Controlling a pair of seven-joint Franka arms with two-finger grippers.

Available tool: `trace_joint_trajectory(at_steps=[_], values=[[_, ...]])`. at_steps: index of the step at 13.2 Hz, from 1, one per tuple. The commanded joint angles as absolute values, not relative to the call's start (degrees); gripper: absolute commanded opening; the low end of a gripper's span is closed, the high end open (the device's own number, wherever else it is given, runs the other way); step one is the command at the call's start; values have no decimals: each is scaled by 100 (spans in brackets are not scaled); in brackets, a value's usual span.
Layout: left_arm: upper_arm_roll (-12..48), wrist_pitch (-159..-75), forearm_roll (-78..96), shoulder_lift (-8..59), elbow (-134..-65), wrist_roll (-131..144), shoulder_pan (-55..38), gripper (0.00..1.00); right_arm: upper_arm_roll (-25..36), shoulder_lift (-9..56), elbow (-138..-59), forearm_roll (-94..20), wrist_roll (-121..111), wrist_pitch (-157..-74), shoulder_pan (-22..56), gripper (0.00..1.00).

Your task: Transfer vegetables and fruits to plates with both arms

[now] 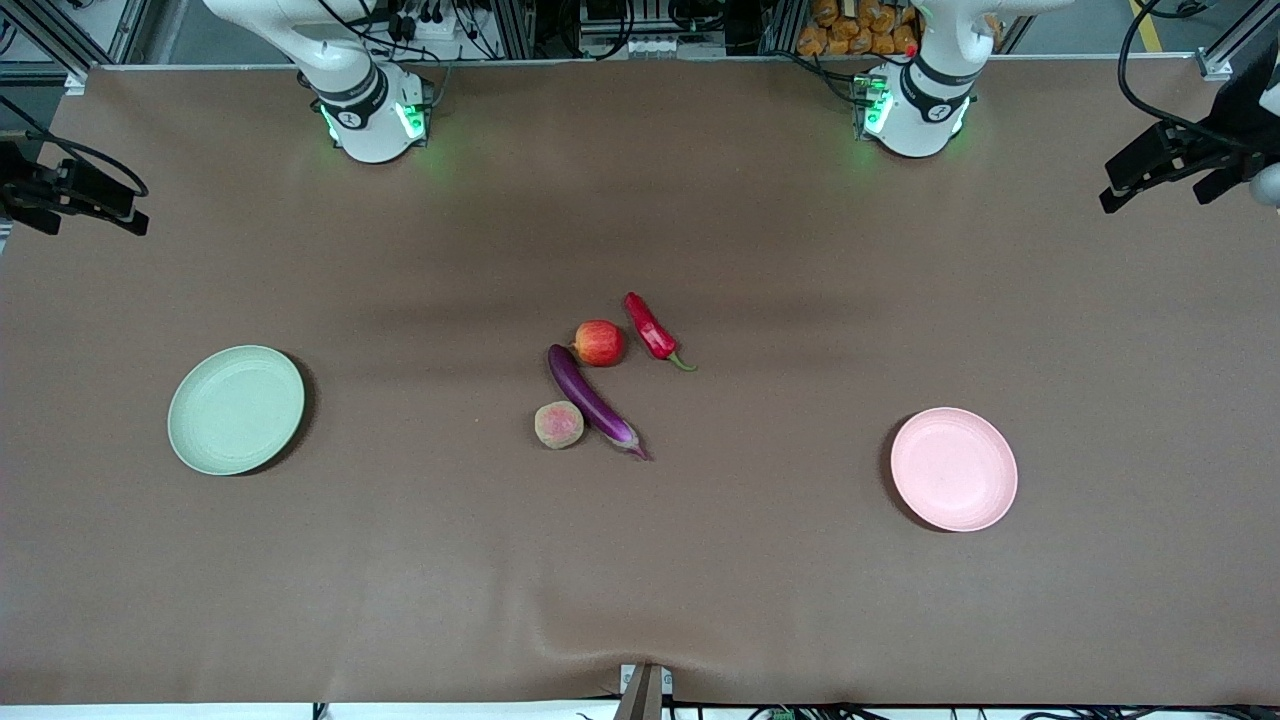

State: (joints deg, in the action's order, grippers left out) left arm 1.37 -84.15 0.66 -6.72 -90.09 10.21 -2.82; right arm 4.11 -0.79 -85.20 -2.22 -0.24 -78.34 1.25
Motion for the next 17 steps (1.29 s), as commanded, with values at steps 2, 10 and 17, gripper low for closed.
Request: trace_joint_trajectory(at_steps=[2,10,17], values=[[123,-8174,35,-633,-8755,984,-237,100,396,-88,-8525,-167,53,-7813,114,100],[149,-8165,-79,-527,-8701,870,-185,100,404,-70,-8525,-167,53,-7813,114,100],[193,-8165,-35,-378,-8666,1028,-281,100,396,-70,-8692,-176,70,-7796,149,100]])
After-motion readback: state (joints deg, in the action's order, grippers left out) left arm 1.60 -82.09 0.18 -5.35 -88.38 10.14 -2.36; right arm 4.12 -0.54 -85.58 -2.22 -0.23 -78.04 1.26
